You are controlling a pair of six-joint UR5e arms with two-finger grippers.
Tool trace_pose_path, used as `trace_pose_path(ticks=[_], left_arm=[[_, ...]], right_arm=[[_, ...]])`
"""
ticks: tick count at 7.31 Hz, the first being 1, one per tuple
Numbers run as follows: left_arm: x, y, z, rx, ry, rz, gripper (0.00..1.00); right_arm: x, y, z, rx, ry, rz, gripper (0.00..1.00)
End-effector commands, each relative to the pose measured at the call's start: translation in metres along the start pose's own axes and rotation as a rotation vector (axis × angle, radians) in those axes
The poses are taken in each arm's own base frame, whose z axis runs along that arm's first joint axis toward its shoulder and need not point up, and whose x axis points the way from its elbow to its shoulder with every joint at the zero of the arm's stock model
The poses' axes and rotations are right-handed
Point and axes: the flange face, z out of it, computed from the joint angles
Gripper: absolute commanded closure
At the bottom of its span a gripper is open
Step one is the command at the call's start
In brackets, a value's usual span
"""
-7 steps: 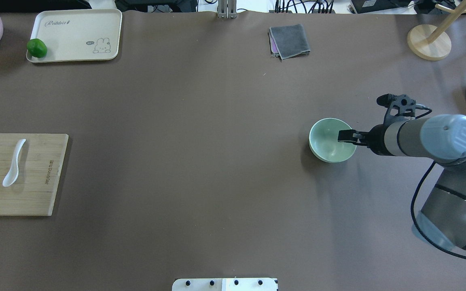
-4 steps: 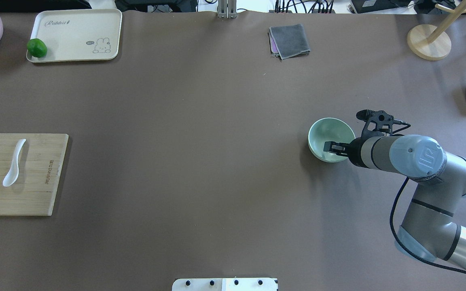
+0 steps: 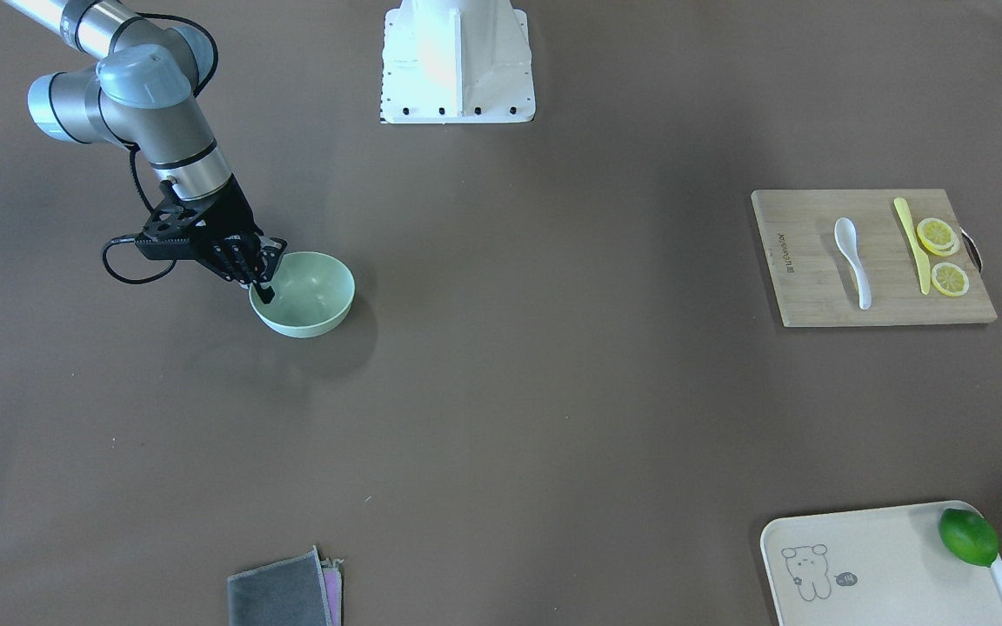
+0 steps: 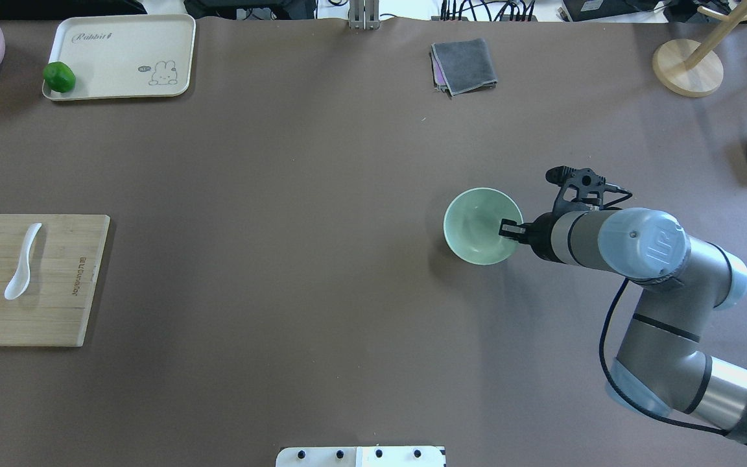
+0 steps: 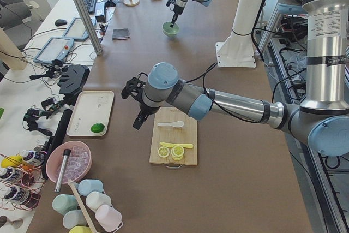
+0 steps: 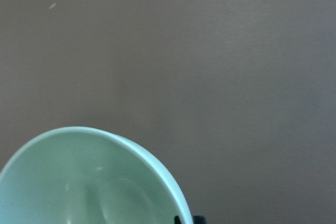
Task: Place spoon in bowl
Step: 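Hook the right gripper on the green bowl rim and drag it centreward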
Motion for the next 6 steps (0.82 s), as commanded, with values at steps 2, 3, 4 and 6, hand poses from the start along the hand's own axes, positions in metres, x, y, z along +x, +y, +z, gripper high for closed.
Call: trace_pose_path(ticks=[2,3,4,6], left_arm=[[0.003,-0.003,0.001,0.000,0.003,-0.012,0.02],[0.007,-0.004,0.006,-0.008,0.010,-0.005,0.02],[0.008,-0.004,0.009,-0.013,0.014,-0.004,0.02],[0.010,-0.005,0.009,-0.013,0.015,-0.026,0.02]], right_arm=[[-0.182,0.047,0.009,-0.073,0.059,0.155,1.00],[-0.216,0.058,0.030,-0.076,0.080,0.172,1.00],[-0.236,0.058,0.041,-0.074,0.088,0.172,1.00],[-0.248,0.053,0.035,-0.036,0.066,0.167,0.21]])
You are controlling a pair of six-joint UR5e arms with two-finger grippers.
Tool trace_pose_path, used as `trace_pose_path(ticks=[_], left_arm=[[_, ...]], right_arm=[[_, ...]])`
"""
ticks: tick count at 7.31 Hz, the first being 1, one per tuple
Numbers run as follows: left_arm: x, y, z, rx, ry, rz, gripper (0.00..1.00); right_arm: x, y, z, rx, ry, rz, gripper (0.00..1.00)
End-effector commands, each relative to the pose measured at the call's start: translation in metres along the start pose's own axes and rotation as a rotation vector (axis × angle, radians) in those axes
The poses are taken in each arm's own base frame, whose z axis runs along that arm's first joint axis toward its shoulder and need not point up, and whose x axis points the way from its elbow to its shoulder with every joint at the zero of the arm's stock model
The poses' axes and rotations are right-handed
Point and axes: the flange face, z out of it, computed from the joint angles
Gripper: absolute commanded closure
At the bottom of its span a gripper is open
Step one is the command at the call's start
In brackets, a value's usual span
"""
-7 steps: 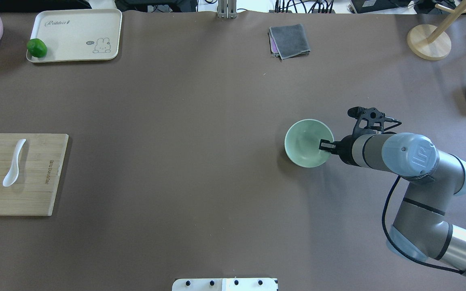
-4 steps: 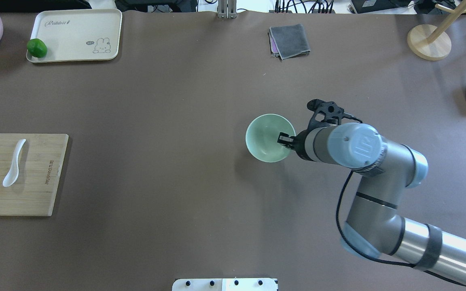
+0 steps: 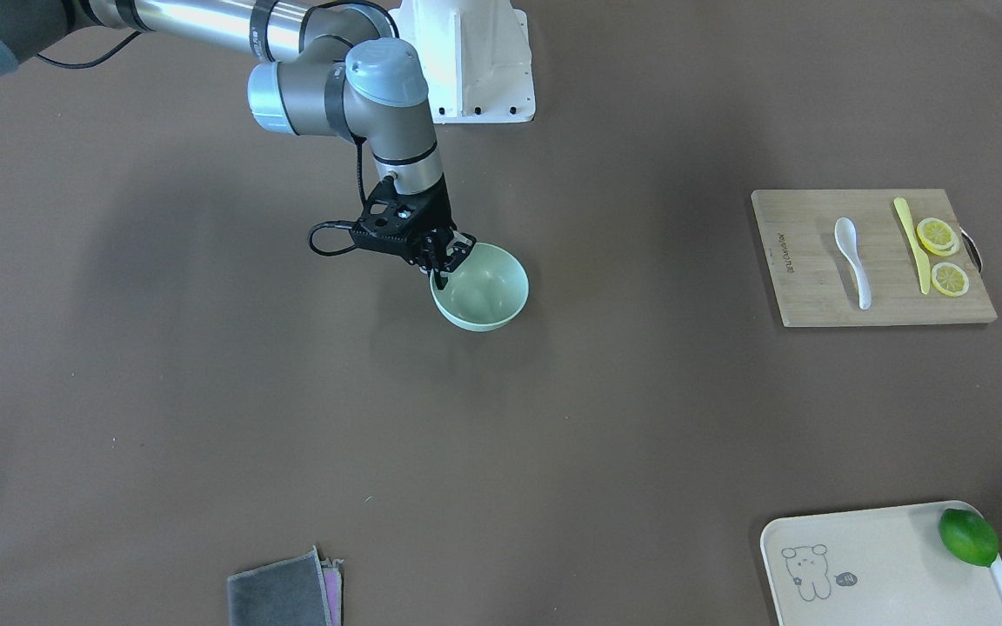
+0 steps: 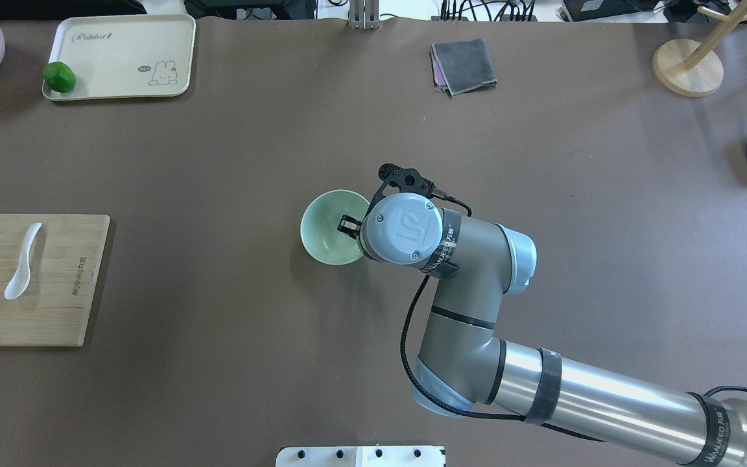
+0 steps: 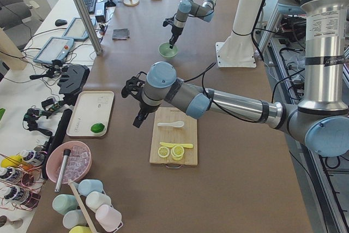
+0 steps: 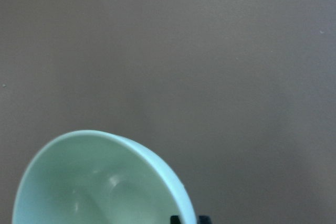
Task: Place spoon in bowl
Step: 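Hook the right gripper on the green bowl rim and drag it centreward, then lift the right gripper off the bowl and withdraw it to the side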
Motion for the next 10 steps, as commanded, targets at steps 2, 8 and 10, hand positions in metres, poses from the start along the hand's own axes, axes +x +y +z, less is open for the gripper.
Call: trace_pose_path(ticks=[2,8,10], left_arm=[[0.004,-0.001,0.004,-0.008,0.006,-0.115,0.02],[0.058,0.082,0.118,-0.043,-0.015,-0.439,0.03],[0.080,0.099,0.171,-0.032,-0.064,-0.461,0.06]], right_arm=[[-0.018,-0.050,-0.040,0.077,-0.060,-0.083,0.00],[0.263,-0.317,-0.169,-0.085,-0.018,-0.446,0.00],[0.392,-0.370,-0.214,-0.127,-0.038,-0.527,0.00]])
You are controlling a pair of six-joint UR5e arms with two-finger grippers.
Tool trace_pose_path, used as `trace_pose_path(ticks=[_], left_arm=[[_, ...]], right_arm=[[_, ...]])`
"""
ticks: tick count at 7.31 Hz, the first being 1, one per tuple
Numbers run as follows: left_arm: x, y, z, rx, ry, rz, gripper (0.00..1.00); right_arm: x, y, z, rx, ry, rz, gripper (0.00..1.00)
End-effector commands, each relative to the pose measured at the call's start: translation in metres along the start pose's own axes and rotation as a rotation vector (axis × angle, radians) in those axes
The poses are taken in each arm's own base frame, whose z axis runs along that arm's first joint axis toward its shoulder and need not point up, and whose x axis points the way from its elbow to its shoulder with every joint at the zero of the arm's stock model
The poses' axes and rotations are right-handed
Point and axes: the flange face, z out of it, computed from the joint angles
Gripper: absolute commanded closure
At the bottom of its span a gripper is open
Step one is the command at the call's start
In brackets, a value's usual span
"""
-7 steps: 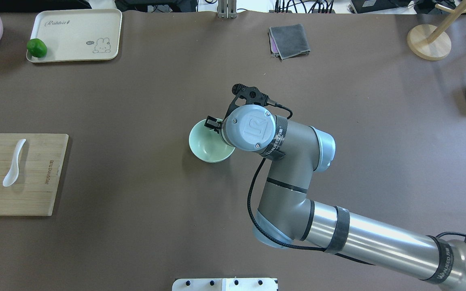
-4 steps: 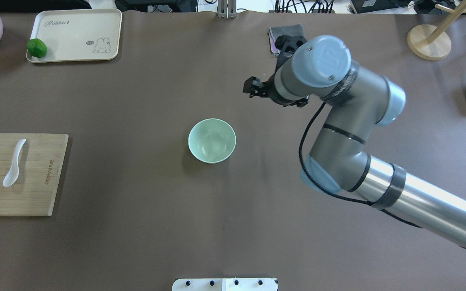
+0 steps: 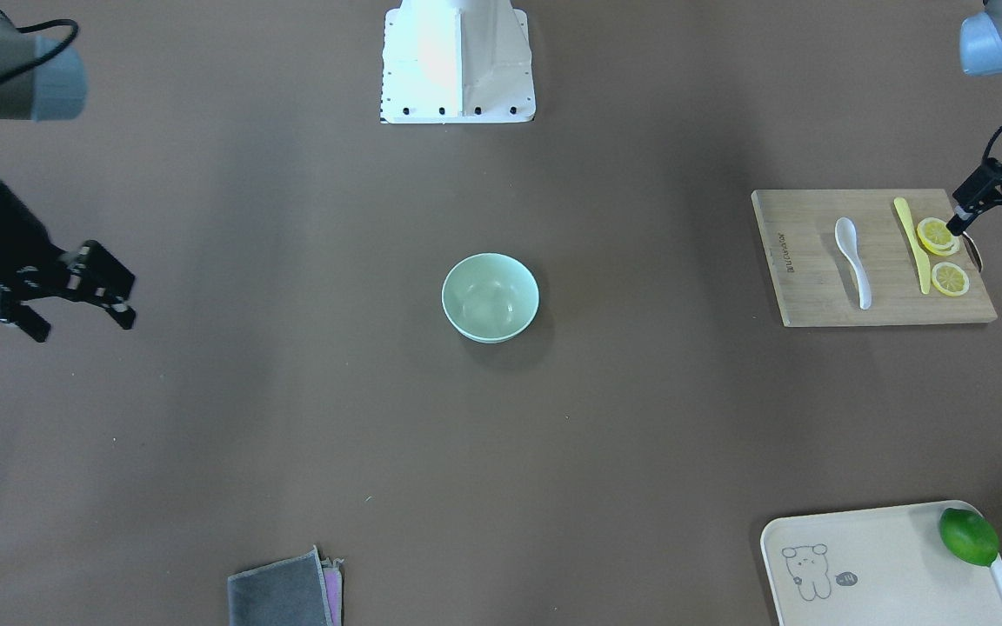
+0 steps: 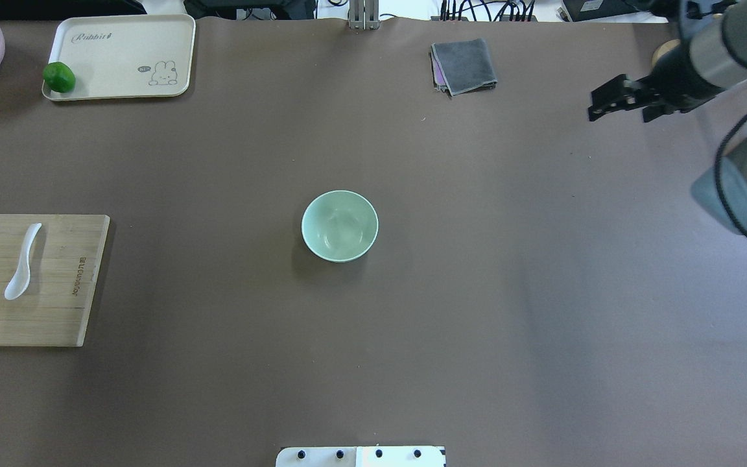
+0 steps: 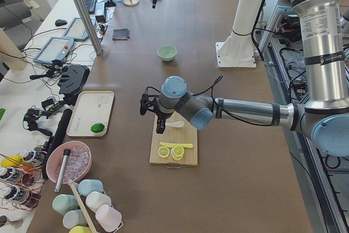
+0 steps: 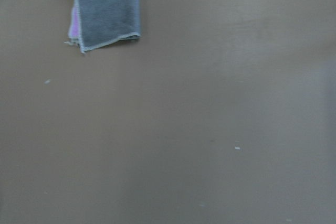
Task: Place spoon in bowl
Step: 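Lift the right gripper off the bowl and withdraw it to the side, then lower the left gripper onto the white spoon on the cutting board and grasp it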
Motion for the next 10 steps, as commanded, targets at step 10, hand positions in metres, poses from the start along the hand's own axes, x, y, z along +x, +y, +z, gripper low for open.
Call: trace_pose_path(ticks=[10], left_arm=[[0.068,0.042,0.103,-0.016,-0.028,0.042,0.50]], right_arm=[[0.284,0.110,-0.092,0.002,0.029,-0.078,0.00]])
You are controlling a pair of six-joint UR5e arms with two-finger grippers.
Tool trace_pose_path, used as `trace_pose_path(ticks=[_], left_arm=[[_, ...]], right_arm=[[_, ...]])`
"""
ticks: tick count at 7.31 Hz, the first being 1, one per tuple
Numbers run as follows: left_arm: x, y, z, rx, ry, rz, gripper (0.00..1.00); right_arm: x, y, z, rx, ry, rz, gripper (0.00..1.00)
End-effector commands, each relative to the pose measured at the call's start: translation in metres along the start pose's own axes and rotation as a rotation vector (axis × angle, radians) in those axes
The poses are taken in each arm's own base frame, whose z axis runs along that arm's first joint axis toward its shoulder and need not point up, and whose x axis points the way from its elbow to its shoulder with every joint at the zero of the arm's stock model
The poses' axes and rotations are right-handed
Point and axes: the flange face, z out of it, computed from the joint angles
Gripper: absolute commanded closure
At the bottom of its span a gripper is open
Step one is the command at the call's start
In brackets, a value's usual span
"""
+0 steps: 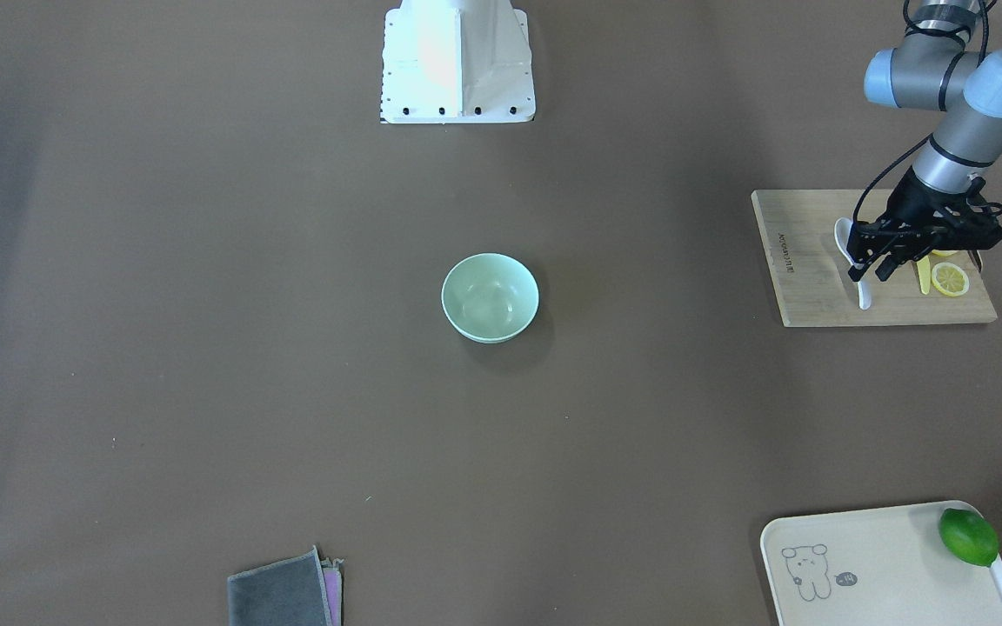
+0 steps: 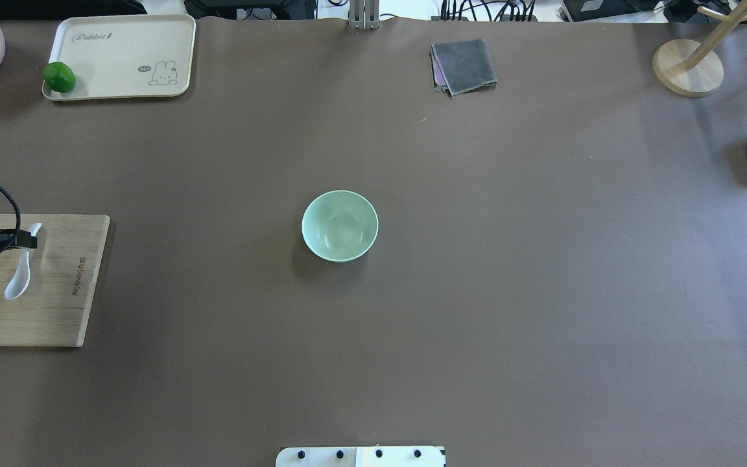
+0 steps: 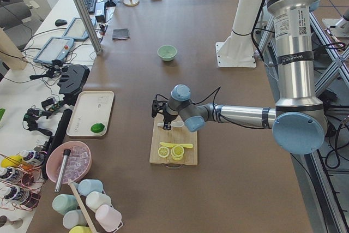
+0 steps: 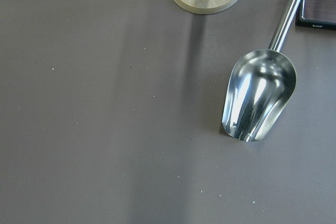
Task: Place spoon in bowl
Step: 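Lower the left gripper onto the white spoon on the cutting board and grasp it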
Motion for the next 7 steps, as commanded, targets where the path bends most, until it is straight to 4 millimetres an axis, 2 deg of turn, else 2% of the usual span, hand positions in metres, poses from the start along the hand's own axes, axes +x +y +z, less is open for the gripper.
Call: trace_pose_path(ticks=[1,2,3,4,6,7], left_arm=[[-0.005,0.006,0.009,-0.006,0.007,0.009,0.52],[-0.008,0.008,0.012,-0.003,0.015,0.015,0.57],[-0.007,0.007,0.011,0.001,0.019,0.013,0.77],[0.004,0.004,0.003,0.013,0.041,-0.028,1.00],[0.039,-0.010,-0.014,0.042,0.102,-0.060,1.00],[0.070,-0.026,-0.020,0.060,0.149,-0.114,1.00]], right_arm=[[0.002,0.002,-0.001,0.001,0.002,0.003,0.00],[0.002,0.002,-0.002,0.004,0.004,0.003,0.00],[0.003,0.002,-0.002,0.005,0.008,0.004,0.00],[0.003,0.003,-0.003,0.006,0.007,0.005,0.00],[0.004,0.004,-0.003,0.006,0.007,0.007,0.00],[0.006,0.007,-0.002,0.004,0.009,0.009,0.00]])
